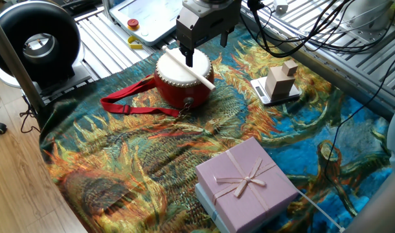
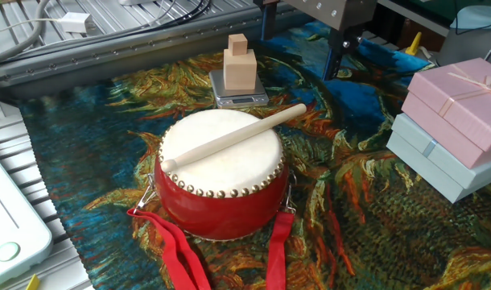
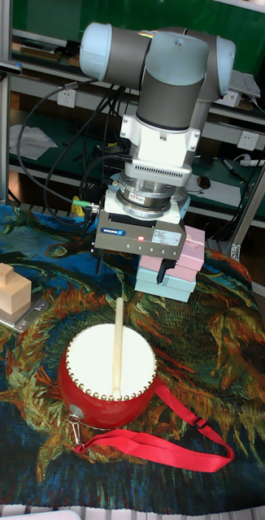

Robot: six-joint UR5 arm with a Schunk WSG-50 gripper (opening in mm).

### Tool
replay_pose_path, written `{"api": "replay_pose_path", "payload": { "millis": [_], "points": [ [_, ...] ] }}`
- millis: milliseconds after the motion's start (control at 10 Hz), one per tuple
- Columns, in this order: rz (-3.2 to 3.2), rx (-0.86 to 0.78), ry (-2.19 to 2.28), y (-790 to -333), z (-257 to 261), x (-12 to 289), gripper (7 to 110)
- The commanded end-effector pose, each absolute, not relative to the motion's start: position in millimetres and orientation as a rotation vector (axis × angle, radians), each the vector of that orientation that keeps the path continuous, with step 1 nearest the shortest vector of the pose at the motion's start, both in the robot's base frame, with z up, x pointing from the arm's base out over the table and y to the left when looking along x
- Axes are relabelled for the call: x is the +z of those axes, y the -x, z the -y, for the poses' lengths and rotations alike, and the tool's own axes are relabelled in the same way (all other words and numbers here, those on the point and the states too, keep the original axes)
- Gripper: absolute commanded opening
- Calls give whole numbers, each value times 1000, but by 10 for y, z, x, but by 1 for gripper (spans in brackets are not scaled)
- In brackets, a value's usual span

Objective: Play the drum

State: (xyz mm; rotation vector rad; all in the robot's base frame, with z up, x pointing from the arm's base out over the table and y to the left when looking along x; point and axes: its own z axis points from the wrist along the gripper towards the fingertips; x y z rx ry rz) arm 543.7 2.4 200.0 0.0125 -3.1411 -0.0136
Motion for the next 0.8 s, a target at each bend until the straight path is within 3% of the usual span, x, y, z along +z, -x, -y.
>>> {"api": "replay_pose_path", "payload": {
  "millis": [0, 100, 700],
  "points": [
    [3141, -14, -12, -5436, -45, 2000, 109],
    [3023, 86, 156, -5149, 103, 2012, 7],
    [3021, 84, 160, -5148, 99, 2015, 7]
  ]
}}
